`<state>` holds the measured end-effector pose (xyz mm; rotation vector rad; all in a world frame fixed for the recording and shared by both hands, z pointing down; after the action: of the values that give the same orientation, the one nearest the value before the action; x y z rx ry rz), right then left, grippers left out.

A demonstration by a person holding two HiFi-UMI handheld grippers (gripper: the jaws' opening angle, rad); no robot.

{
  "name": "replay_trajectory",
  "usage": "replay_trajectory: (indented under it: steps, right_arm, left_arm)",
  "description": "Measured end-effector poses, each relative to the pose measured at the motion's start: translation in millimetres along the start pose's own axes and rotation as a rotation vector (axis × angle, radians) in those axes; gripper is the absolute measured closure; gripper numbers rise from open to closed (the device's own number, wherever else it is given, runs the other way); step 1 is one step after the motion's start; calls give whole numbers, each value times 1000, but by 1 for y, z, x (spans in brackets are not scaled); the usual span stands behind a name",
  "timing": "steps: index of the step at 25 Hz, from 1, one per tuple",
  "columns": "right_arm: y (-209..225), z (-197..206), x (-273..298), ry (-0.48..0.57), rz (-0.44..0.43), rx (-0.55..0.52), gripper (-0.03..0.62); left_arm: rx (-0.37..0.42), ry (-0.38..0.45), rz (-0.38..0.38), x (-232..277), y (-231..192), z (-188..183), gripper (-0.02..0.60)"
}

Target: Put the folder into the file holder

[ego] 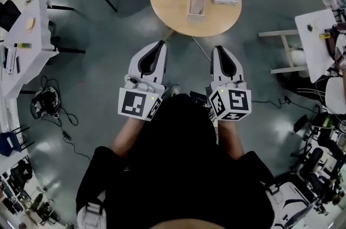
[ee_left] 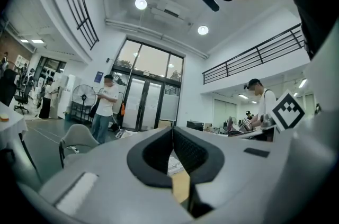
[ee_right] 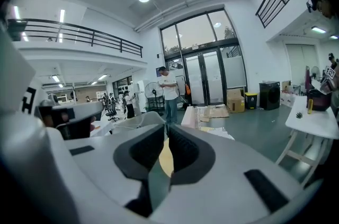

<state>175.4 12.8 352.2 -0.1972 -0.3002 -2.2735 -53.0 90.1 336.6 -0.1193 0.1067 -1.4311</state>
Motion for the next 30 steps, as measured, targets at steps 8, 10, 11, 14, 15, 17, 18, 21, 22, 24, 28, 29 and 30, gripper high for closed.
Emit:
replay_trajectory:
  steps: [8, 10, 11, 14, 15, 17, 18, 21, 22, 24, 28, 29, 30]
  right_arm:
    - [-31, -18, -11, 44, 7, 1, 589]
    - [-34, -19, -12, 50, 14, 6, 599]
    - [-34, -19, -13, 54, 18, 10, 600]
    - [-37, -17, -13, 55, 21, 12, 600]
    - [-38, -16, -13, 57, 21, 13, 600]
    - [-41, -16, -12, 59, 20, 16, 600]
    - [-42, -16, -12, 58, 19, 15, 600]
    - [-45, -15, -13, 57, 19, 6, 600]
    - [-46, -15, -14, 57, 22, 0, 600]
    - [-49, -15, -15, 59, 29, -12, 600]
    - [-52, -15, -16, 60, 26, -12, 600]
    - [-53, -15, -16, 61, 26, -12, 600]
    - [-53, -15, -16, 62, 26, -14, 600]
  left_arm:
    - [-8, 2, 34, -10, -21, -3, 575]
    - [-9, 4, 40, -10, -23, -4, 575]
    - [-8, 5, 42, -11, -24, -4, 575]
    - [-6, 9, 44, -13, -27, -5, 575]
    - [-5, 9, 44, -14, -28, -5, 575]
    - [-5, 7, 42, -16, -31, -5, 575]
    - [-6, 6, 41, -17, -33, -5, 575]
    - [-5, 11, 40, -19, -34, -5, 575]
    - [-5, 12, 41, -20, -34, -5, 575]
    - [-4, 13, 44, -22, -34, -6, 575]
    - [-5, 12, 44, -25, -35, -6, 575]
    - [-6, 13, 43, -26, -35, -7, 575]
    - [-6, 15, 42, -26, -35, -7, 575]
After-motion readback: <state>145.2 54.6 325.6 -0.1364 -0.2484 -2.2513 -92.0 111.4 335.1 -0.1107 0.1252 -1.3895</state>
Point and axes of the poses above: the fingertips, and each gripper's own axes: x forward along the fingers, y to its right, z out of its underside, the point moved 10 cm from there along -x, backward along the fingers, and after that the axes turned 4 degrees about -z, right-handed, at the moved point
